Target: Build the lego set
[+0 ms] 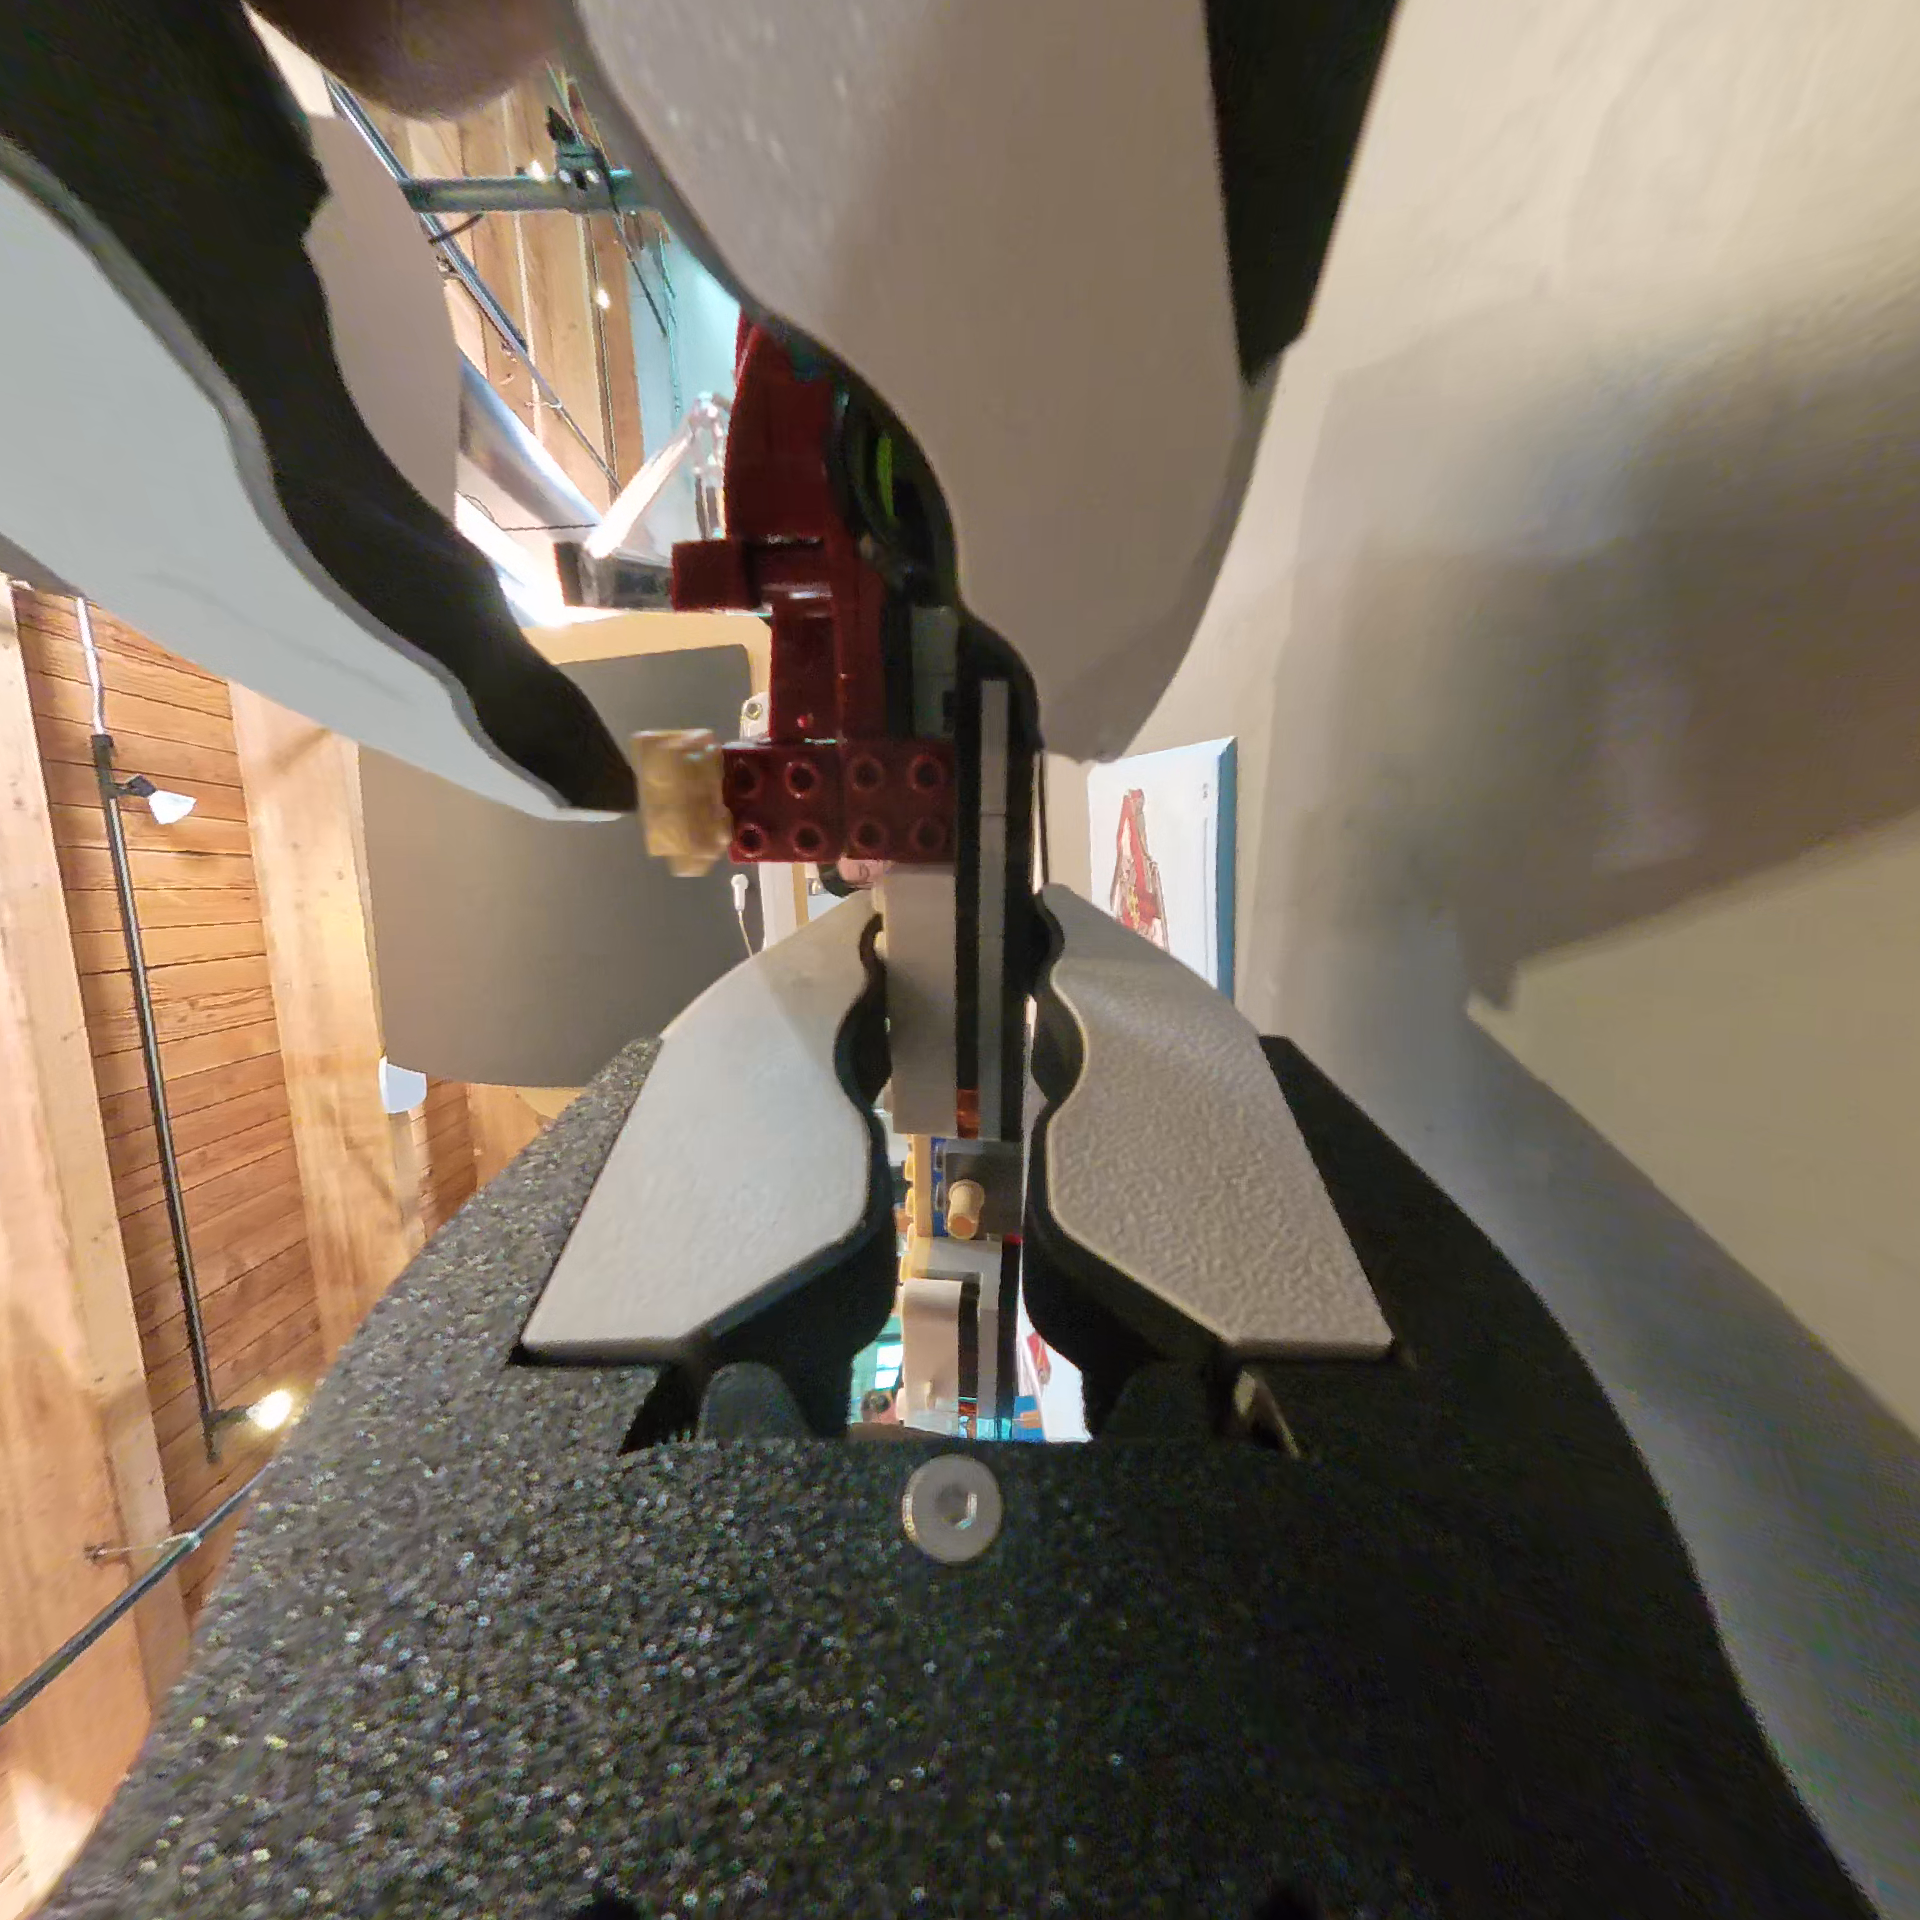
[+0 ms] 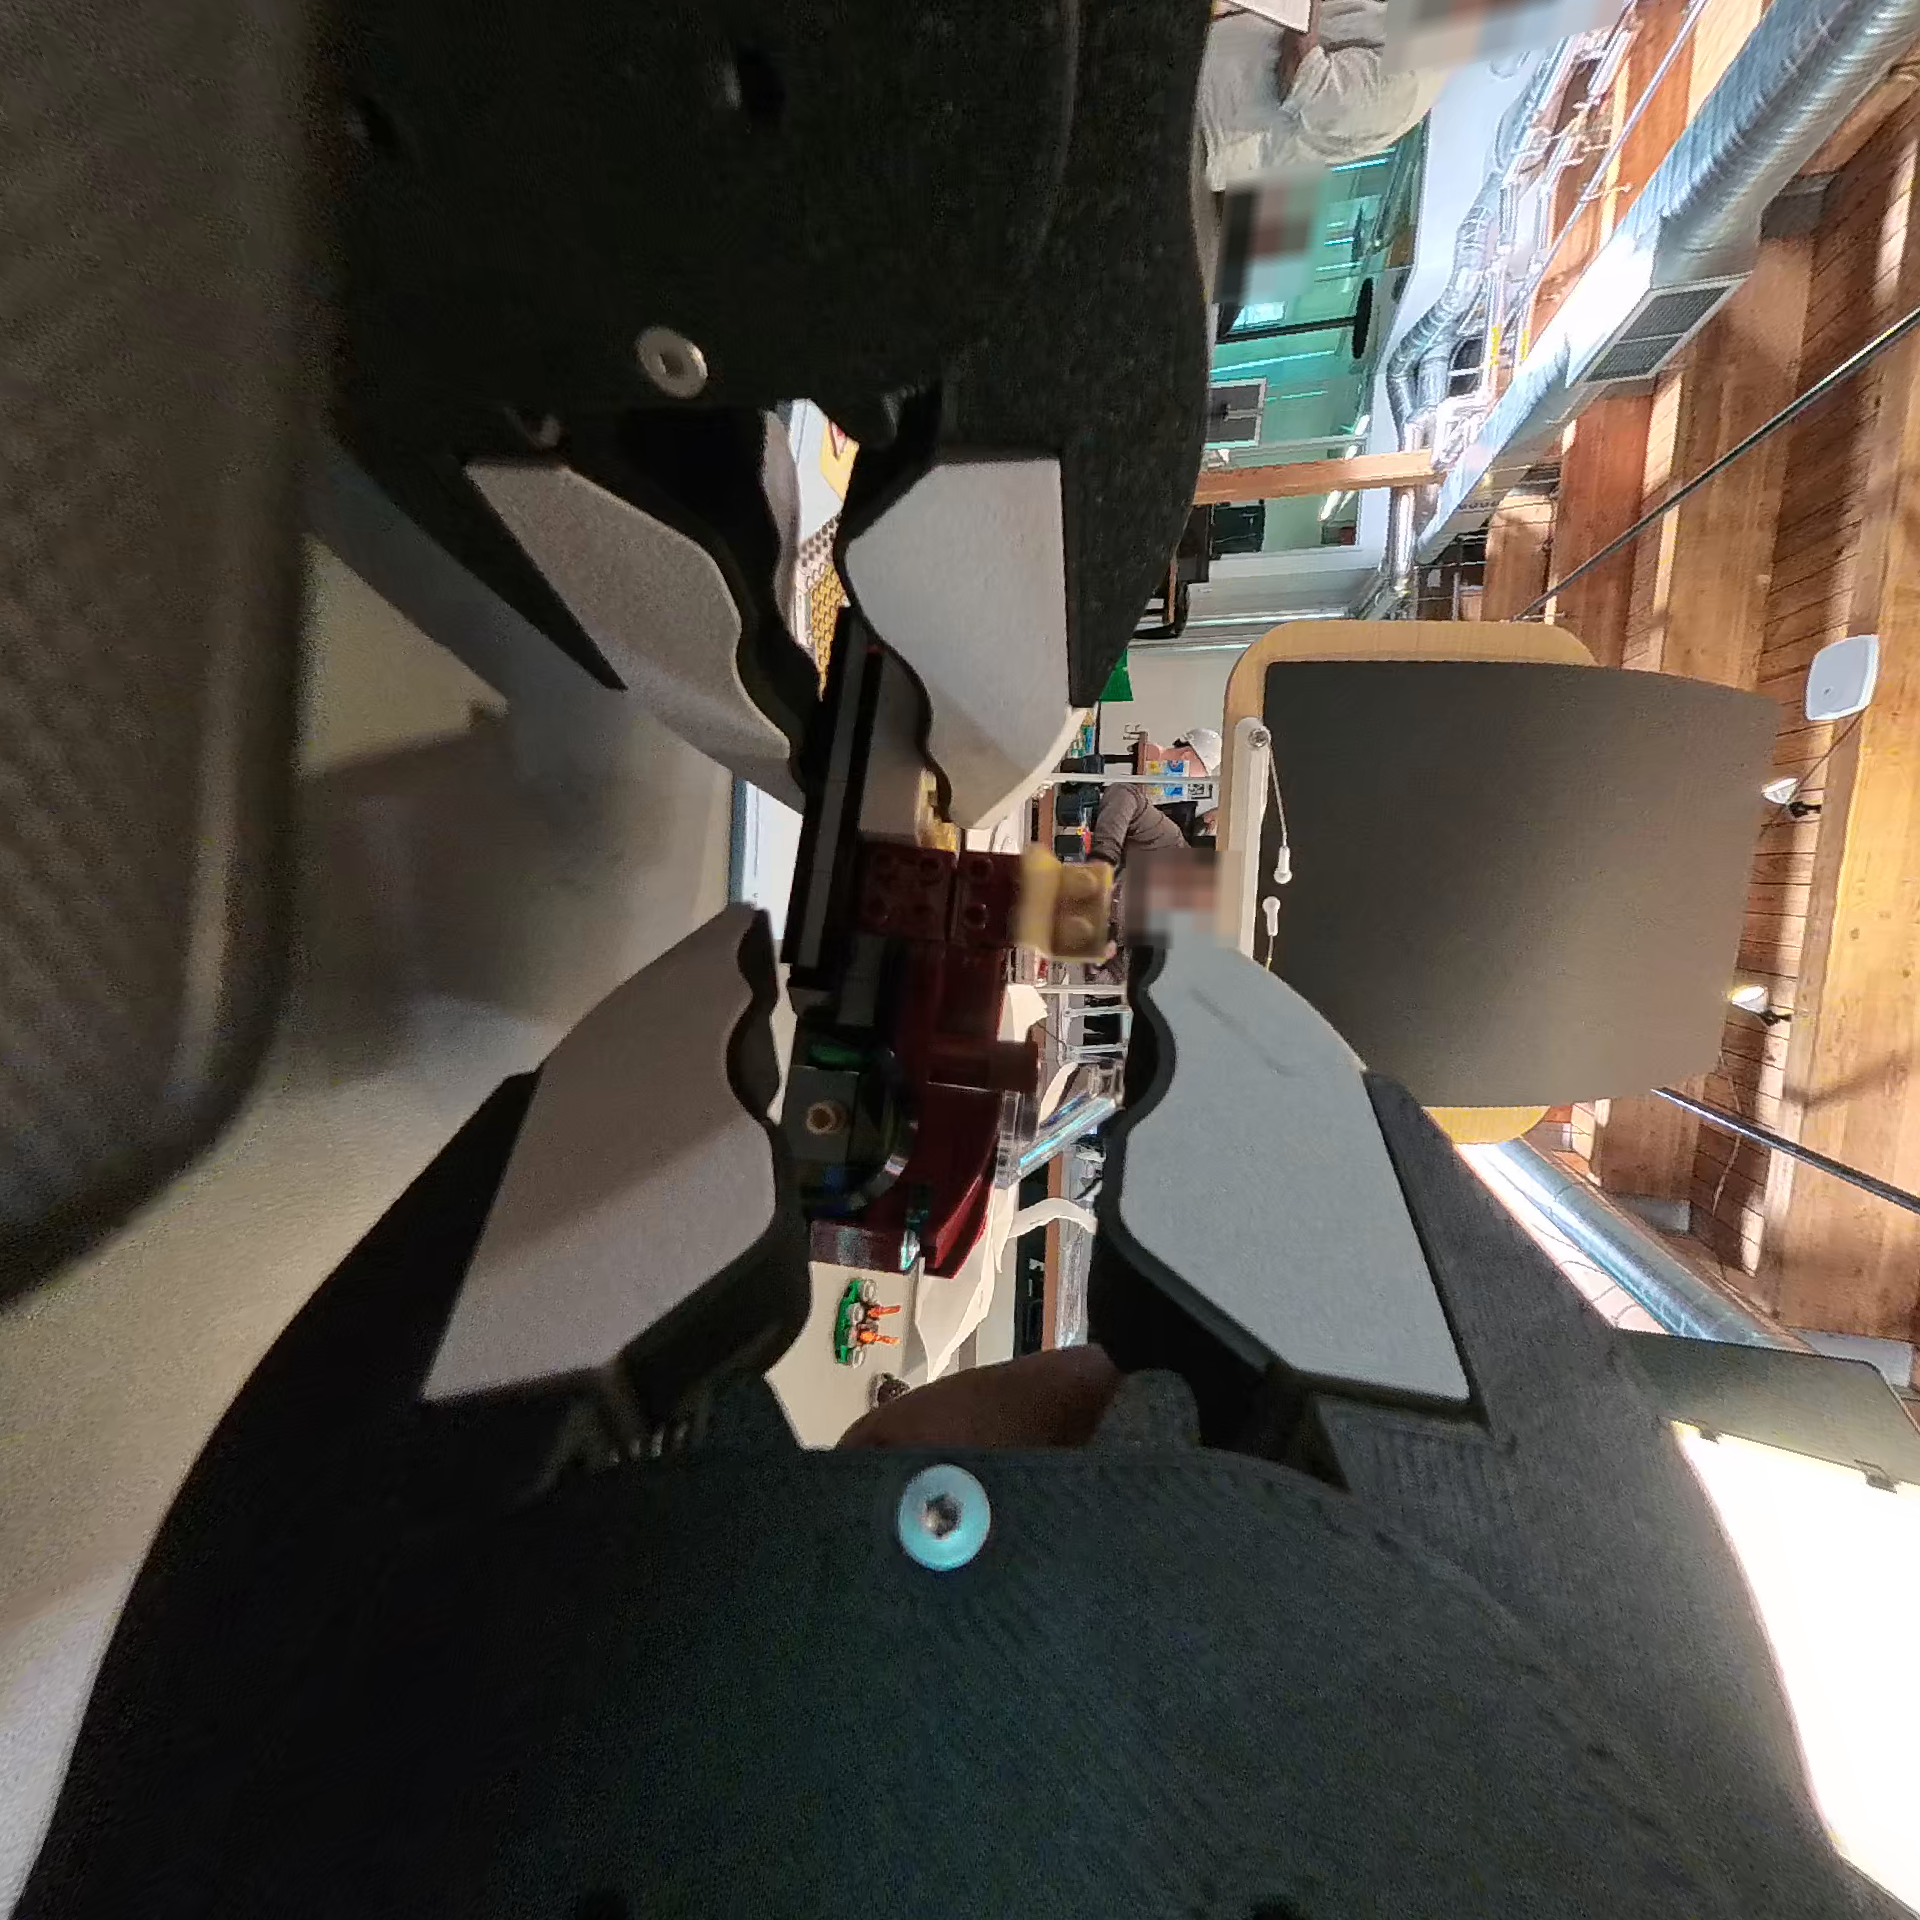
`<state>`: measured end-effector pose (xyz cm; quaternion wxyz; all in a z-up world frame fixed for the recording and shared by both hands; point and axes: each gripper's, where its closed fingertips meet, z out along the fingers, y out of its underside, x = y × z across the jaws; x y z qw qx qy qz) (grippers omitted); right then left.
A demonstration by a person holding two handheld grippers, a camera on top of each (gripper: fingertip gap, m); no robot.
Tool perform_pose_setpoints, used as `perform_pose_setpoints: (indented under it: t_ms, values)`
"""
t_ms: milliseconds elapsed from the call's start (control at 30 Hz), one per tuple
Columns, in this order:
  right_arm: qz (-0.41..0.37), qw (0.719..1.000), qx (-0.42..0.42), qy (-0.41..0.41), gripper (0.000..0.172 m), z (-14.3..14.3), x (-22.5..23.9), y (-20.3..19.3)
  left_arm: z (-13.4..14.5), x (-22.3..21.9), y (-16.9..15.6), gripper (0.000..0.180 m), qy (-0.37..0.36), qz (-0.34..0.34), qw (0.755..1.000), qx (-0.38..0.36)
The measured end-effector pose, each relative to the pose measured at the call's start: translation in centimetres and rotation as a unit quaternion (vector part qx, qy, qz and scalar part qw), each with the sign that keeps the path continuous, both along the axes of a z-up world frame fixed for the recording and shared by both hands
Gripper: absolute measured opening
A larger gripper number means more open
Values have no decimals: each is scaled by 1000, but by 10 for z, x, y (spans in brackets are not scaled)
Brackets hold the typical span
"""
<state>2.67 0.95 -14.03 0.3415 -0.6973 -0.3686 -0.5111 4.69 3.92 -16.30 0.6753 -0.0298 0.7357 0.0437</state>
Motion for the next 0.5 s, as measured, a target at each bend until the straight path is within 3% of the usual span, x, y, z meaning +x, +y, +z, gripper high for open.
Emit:
perform_pose_setpoints:
  t_ms: [500]
  values:
    - [-11,998,-6,68,60,0,-2,-27,-16,-3,6,24,28,-1,999,-34]
